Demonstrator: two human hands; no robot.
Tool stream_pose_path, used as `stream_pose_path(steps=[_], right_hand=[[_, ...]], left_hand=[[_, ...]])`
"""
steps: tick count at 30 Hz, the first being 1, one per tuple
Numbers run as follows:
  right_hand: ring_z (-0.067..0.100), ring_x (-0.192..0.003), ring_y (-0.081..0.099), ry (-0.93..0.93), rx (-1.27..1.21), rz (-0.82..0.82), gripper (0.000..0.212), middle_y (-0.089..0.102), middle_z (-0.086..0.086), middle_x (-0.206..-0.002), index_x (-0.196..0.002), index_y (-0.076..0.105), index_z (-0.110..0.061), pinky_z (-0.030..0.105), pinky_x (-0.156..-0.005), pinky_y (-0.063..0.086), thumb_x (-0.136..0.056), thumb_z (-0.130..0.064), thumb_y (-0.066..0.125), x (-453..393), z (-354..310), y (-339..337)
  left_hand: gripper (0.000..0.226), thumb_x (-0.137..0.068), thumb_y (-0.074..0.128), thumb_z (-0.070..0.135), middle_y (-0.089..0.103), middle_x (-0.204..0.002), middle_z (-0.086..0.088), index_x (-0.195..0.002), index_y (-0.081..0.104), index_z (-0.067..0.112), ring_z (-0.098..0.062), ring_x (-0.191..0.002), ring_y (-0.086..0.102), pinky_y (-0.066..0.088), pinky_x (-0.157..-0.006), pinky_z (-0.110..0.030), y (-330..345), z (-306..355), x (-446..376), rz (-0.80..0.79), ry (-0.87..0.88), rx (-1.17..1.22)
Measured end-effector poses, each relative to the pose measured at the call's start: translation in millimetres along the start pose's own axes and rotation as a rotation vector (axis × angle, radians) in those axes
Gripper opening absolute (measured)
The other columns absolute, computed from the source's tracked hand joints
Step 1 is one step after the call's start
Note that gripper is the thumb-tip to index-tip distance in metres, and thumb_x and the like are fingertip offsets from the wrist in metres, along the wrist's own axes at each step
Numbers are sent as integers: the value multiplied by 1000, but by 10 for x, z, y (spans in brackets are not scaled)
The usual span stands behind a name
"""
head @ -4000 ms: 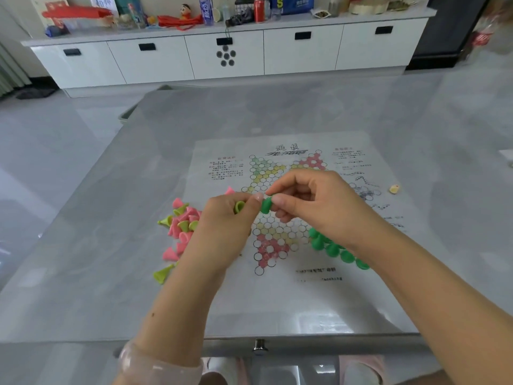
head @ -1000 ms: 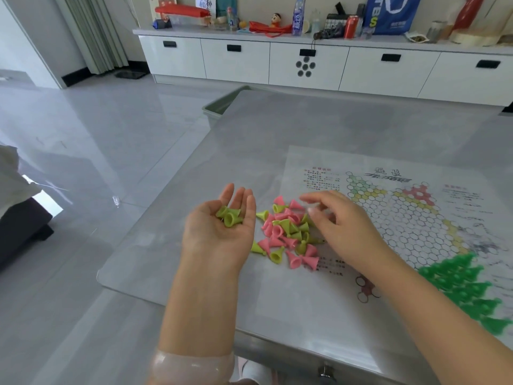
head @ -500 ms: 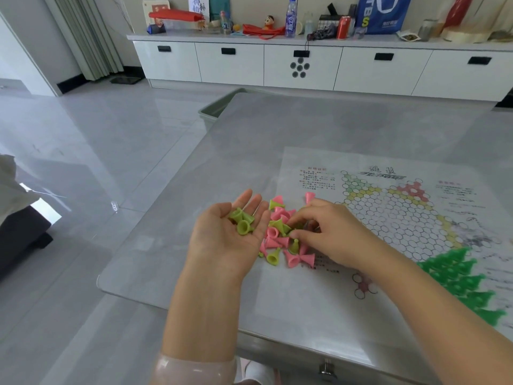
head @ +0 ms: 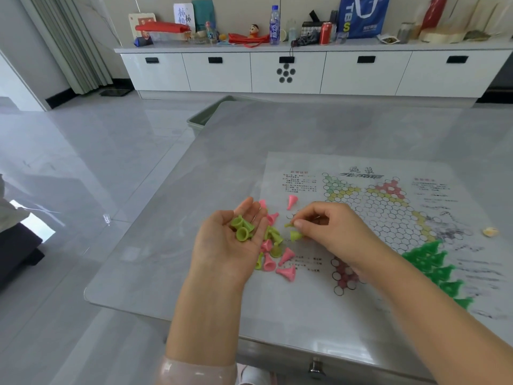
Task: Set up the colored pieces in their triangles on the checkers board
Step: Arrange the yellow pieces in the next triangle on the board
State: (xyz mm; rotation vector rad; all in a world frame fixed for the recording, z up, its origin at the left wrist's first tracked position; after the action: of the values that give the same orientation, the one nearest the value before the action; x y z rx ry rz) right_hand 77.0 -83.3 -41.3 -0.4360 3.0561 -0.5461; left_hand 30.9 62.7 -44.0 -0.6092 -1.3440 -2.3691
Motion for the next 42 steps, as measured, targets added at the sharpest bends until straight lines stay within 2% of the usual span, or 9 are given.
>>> stream_pose_path(steps=[6,11,14,16,20,23,29,36,42], right_hand=[[8,-70,67,-112,-332,-11,8,72,-1,-75,-80,69,-12,17,-67,53,-80,-6,64,135,-337,-98],[4,-88,64,-279,-62,-35,20,66,-12,-74,-72,68,-23,20,-80,52,-77,-4,67,219,-563,41],[8,-83,65,-297,-50,-18,18,67,-5,-80,-76,68,-21,27,-79,53,-78,-3,66,239,-582,-8],[5,-74,65,-289,-113,-5,17,68,-2,-79,-83,68,-17,18,-71,52,-79,-1,64,251,-589,-78],[2,-73,55,-346,192,113,26,57,-8,-80,-98,68,-20,13,-71,46,-81,-2,60,263,-602,-174],[7,-76,52,-373,424,113,22,52,-7,-82,-99,69,-18,20,-73,44,-83,-7,58,280,-594,-151],[-1,-68,45,-426,618,144,11,42,-20,-73,-90,62,-20,18,-66,40,-83,-13,58,331,-546,-216],[-7,-68,52,-189,406,493,8,53,-16,-76,-94,56,-17,8,-50,41,-88,-12,55,171,-383,-823],[-5,-69,48,73,8,367,7,53,-9,-87,-99,47,-17,6,-43,38,-93,-18,46,32,36,-206]], left_hand=[[31,-90,32,5,63,-98,-21,-96,59,-8,-30,-97,60,48,-90,-38,157,-241,49,-69,-76,12],[29,-95,29,13,61,-102,-22,-97,55,-1,-33,-85,62,57,-58,-41,306,-467,121,-184,-242,125],[25,-91,36,9,63,-90,-22,-88,58,-1,-34,-76,65,55,-58,-49,298,-473,106,-146,-232,173],[26,-91,38,8,65,-79,-20,-80,59,-4,-31,-69,66,54,-60,-49,287,-470,94,-119,-213,151],[22,-86,44,3,63,-63,-14,-71,58,-2,-21,-55,63,56,-57,-31,254,-508,87,-70,-214,72],[18,-86,44,4,57,-55,-10,-73,55,0,-12,-44,47,39,-40,-13,236,-555,99,-59,-237,0],[19,-85,47,5,68,-73,-13,-81,64,-3,-9,-36,41,32,-35,-13,210,-532,143,-61,-230,-122],[23,-87,38,6,54,-64,-7,-75,57,2,-8,-39,39,29,-34,-12,-1,-142,131,90,-94,199],[23,-86,37,7,53,-56,-4,-72,54,6,-9,-34,32,22,-33,-13,-3,-109,224,64,-70,194]])
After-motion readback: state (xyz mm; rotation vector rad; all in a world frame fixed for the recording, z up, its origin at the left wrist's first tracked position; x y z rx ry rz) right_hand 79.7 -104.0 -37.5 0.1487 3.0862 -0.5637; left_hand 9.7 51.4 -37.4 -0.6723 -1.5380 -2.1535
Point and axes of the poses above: each hand's wrist, its own x-axis away from the middle knuckle, its own y-axis out of the palm, z = x × y, the point moved 6 cm from there along -x, towards the middle knuckle
